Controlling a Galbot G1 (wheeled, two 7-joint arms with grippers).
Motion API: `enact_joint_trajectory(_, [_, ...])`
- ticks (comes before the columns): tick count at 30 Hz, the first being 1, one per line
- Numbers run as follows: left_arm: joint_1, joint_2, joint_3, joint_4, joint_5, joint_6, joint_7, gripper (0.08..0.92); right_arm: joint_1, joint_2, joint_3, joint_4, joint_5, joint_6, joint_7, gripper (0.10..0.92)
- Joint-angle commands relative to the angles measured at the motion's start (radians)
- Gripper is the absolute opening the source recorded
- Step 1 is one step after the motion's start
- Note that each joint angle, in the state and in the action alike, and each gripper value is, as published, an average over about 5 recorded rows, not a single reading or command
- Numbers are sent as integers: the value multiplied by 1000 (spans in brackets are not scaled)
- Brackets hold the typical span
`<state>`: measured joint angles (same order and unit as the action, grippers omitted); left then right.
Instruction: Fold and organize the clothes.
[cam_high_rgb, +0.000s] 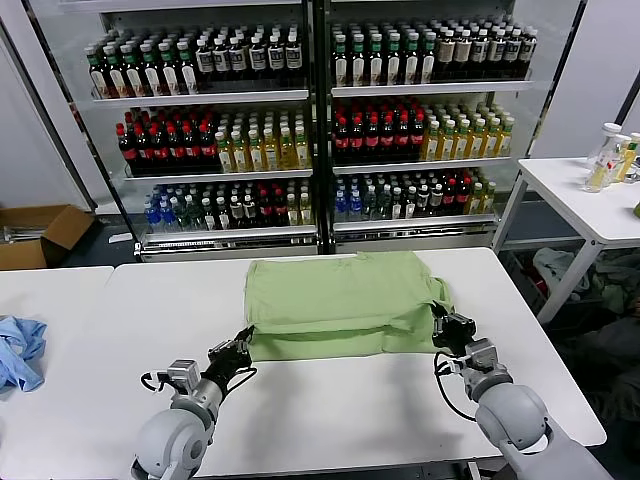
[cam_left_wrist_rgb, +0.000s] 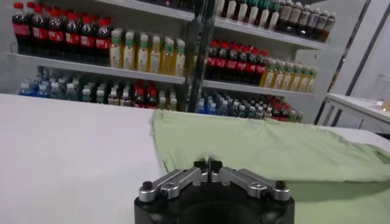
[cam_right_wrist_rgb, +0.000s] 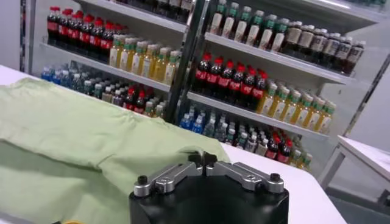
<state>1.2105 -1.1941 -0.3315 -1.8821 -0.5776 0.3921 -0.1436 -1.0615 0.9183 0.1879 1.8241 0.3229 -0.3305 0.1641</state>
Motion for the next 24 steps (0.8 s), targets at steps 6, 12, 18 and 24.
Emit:
enact_joint_trajectory(6, [66,-26,-15,-22,59,-6,-35,329,-25,3,1,15,-28,1,-7,497])
enact_joint_trajectory(12, [109,-33,-24,-24,75,4,-57,503,-101,-17,72,73,57,-34,-6,662])
enact_joint_trajectory(18, [77,-31,-20,19,95,49,-86,676,-138,-7,129,36,72,-99,11,804])
enact_joint_trajectory(24, [40,-27,-9,37,97,61,-91,809,-123,10,126,-15,131,-162,25,822])
